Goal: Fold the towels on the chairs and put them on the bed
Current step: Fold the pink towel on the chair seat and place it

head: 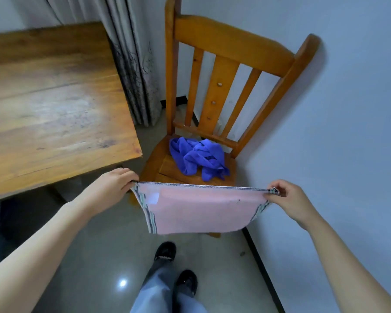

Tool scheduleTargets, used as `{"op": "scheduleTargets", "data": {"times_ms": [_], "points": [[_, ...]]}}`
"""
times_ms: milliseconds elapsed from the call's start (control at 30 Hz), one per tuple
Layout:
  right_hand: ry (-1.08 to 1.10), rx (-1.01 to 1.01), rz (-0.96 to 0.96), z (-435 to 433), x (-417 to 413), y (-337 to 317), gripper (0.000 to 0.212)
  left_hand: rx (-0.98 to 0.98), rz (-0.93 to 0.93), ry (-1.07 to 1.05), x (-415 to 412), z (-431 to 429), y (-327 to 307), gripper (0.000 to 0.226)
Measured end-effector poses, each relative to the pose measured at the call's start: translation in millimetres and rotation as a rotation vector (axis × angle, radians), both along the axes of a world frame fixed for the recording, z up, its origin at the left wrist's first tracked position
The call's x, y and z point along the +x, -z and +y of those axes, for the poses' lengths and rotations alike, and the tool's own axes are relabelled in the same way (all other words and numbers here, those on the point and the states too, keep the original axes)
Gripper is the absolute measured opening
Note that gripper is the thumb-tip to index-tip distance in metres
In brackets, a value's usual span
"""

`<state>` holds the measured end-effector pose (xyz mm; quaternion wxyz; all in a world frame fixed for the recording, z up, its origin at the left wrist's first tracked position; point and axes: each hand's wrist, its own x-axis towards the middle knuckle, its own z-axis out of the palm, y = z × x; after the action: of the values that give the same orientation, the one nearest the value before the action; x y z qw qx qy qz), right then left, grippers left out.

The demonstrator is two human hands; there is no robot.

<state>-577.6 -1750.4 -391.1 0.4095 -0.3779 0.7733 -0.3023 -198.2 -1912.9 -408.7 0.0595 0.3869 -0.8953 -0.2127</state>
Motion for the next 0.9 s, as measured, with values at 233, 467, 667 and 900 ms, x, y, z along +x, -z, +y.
{"op": "scheduleTargets", "data": {"times_ms": [233,467,667,900], "points": [[0.078,-0.130,0.122,-13,3,-37,0.029,-0.069,0.118,-0.152,-13,-14,-51,0.017],[0.173,-0.138,0.033,-23,3,-44,0.025,0.402,0.560,-0.477,-15,-22,-65,0.027],[0.230,-0.130,0.023,-35,1,-39,0.025,0.648,0.690,-0.667,-25,-32,-53,0.021],[0.340,-0.141,-0.105,-51,-9,-26,0.022,0.699,0.739,-0.711,-49,-44,-49,0.015]]}}
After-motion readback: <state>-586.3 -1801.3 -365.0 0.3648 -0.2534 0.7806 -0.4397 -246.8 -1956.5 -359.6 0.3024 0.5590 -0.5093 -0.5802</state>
